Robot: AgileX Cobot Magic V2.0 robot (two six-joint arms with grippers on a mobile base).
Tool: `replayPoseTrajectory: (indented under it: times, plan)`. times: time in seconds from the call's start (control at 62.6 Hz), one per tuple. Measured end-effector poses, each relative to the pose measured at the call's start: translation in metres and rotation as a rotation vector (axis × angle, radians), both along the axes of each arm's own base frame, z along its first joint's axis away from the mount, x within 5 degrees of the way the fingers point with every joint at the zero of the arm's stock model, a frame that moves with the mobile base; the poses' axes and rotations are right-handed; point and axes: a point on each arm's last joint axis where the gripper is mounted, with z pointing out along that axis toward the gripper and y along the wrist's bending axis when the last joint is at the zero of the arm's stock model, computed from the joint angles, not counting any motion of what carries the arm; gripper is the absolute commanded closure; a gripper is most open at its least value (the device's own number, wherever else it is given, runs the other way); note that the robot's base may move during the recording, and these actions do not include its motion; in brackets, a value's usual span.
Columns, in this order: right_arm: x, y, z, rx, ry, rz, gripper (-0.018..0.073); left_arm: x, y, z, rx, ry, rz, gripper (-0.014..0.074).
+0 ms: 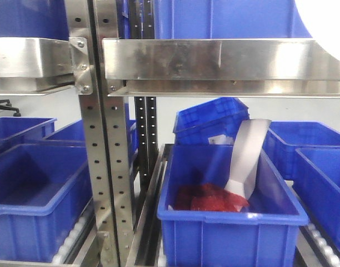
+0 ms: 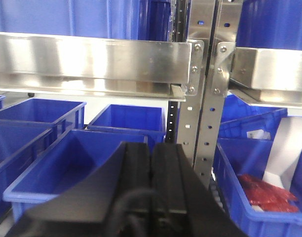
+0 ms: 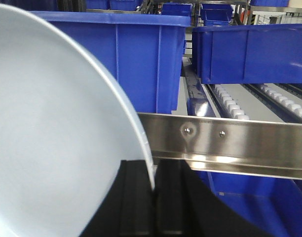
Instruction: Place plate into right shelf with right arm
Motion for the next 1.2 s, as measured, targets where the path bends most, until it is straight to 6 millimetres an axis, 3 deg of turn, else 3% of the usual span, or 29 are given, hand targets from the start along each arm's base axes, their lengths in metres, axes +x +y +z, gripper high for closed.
replayPoseTrajectory:
  times: [1.198]
  plan:
    - [0.0000,0.0000,0.0000,0.000,0.000,0.000,0.0502,0.0000,0.0000,0.0000,0.000,0.000,0.000,0.0724]
